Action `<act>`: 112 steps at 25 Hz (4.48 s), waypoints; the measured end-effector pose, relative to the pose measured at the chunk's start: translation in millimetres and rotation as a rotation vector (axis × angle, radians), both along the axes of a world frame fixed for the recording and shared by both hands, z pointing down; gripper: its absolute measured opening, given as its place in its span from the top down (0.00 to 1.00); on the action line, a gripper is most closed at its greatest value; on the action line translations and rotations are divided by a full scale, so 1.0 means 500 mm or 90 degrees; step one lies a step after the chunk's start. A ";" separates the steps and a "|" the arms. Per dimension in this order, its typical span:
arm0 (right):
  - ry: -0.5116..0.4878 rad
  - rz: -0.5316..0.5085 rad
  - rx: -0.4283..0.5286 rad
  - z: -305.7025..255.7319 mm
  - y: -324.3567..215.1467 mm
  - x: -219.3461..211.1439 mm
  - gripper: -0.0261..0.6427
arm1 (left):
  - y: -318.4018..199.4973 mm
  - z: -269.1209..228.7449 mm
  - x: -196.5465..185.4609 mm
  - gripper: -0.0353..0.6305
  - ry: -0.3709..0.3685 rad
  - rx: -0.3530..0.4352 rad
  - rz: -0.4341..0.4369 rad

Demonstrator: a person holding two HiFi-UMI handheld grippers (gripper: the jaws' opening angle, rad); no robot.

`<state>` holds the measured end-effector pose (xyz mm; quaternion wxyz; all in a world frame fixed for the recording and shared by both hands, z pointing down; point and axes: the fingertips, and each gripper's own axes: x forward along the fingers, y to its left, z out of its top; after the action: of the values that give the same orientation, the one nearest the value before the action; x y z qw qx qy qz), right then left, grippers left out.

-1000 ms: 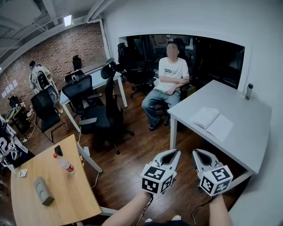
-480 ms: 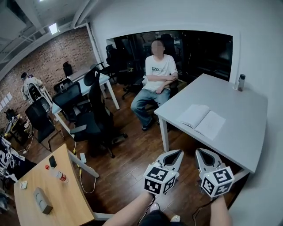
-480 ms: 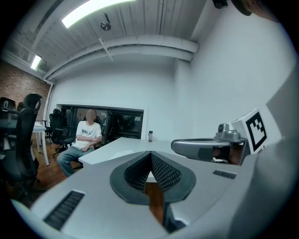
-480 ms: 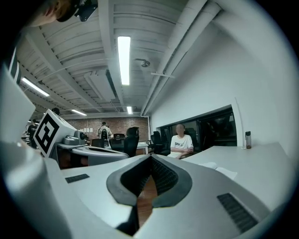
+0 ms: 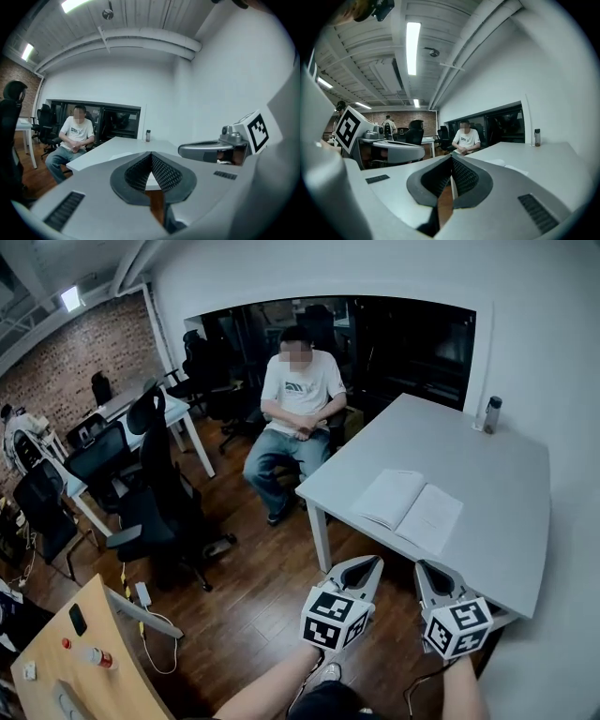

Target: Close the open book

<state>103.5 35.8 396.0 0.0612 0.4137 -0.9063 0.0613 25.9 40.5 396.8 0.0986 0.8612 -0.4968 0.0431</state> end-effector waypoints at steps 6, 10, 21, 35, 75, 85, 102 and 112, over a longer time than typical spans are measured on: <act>0.013 0.063 -0.019 0.017 -0.093 -0.029 0.95 | -0.104 0.035 -0.038 0.94 0.009 -0.027 0.051; 0.021 0.097 -0.030 0.033 -0.141 -0.028 0.95 | -0.165 0.054 -0.045 0.94 0.014 -0.038 0.075; 0.027 0.112 -0.052 0.085 -0.291 0.017 0.95 | -0.336 0.118 -0.001 0.94 -0.010 -0.069 0.085; 0.028 0.044 -0.095 0.161 -0.433 0.034 0.95 | -0.493 0.247 0.005 0.94 -0.046 -0.144 0.022; 0.063 0.166 -0.199 0.282 -0.512 0.005 0.95 | -0.605 0.482 -0.016 0.94 -0.145 -0.304 0.139; 0.057 0.188 -0.194 0.273 -0.503 0.039 0.95 | -0.592 0.457 0.037 0.94 -0.115 -0.295 0.166; 0.029 0.303 -0.165 0.217 -0.476 0.232 0.95 | -0.506 0.277 0.249 0.94 -0.044 -0.161 0.355; 0.032 0.241 -0.161 0.209 -0.515 0.149 0.95 | -0.586 0.333 0.067 0.94 -0.089 -0.205 0.196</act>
<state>177.8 -221.6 500.5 0.1227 0.5670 -0.7957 0.1740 59.6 -252.6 563.4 0.1926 0.8948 -0.3521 0.1959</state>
